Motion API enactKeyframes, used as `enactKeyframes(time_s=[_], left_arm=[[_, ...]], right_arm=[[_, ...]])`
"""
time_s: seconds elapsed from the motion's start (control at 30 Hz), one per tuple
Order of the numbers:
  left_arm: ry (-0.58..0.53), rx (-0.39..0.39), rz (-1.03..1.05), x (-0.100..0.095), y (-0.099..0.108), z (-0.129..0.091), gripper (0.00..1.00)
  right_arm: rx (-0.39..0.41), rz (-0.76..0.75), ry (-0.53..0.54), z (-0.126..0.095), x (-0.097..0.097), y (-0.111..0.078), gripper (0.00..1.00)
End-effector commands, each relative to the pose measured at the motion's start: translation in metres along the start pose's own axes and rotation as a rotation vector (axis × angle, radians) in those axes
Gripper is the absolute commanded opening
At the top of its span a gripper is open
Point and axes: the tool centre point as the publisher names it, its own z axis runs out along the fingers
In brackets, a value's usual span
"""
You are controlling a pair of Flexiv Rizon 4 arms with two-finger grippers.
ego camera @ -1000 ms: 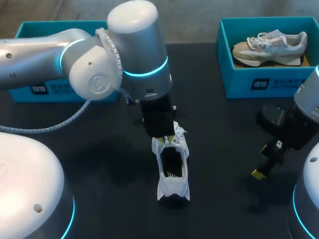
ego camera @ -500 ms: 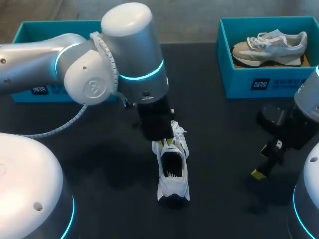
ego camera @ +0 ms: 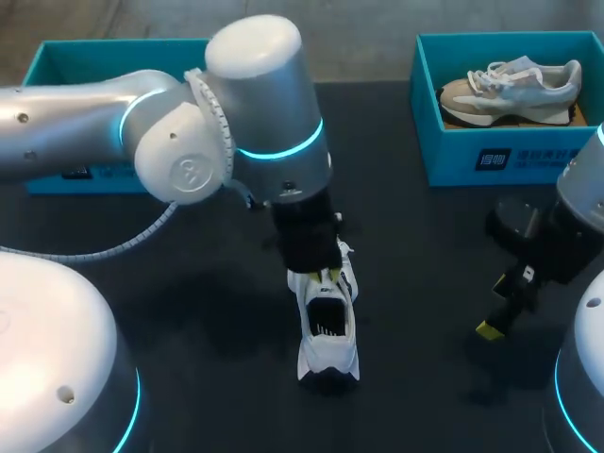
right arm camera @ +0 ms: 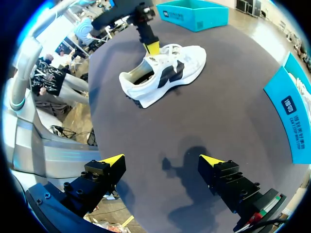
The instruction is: Take the shoe out of the shoebox, open the shoe tongue, remove and reinsert the insole, then place the shoe into the shoebox
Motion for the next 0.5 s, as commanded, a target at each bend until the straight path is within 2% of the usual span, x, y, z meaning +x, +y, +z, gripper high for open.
enactKeyframes(time_s=[0.03, 0.13, 0.17, 0.2, 0.23, 0.3, 0.5], left_arm=[[-0.002, -0.04, -0.026, 0.015, -0.012, -0.039, 0.24], [0.094, -0.016, -0.165, 0.018, -0.012, -0.043, 0.31], [0.104, 0.011, -0.193, 0.02, -0.014, -0.044, 0.43], [0.094, 0.042, -0.227, 0.021, -0.016, -0.046, 0.97], [0.086, 0.055, -0.259, 0.024, -0.019, -0.048, 1.0], [0.044, 0.115, -0.313, 0.028, -0.023, -0.053, 1.0], [0.027, 0.116, -0.32, 0.031, -0.027, -0.056, 1.0]], right_arm=[[-0.001, -0.001, -0.002, 0.001, 0.001, -0.001, 1.0], [-0.001, -0.001, -0.002, 0.001, 0.001, -0.001, 1.0], [-0.001, -0.001, -0.002, 0.001, 0.001, -0.001, 1.0], [-0.001, -0.001, -0.002, 0.001, 0.001, -0.001, 1.0], [-0.001, -0.001, -0.002, 0.001, 0.001, -0.001, 1.0], [-0.001, -0.001, -0.002, 0.001, 0.001, -0.001, 1.0], [-0.001, -0.001, -0.002, 0.001, 0.001, -0.001, 1.0]])
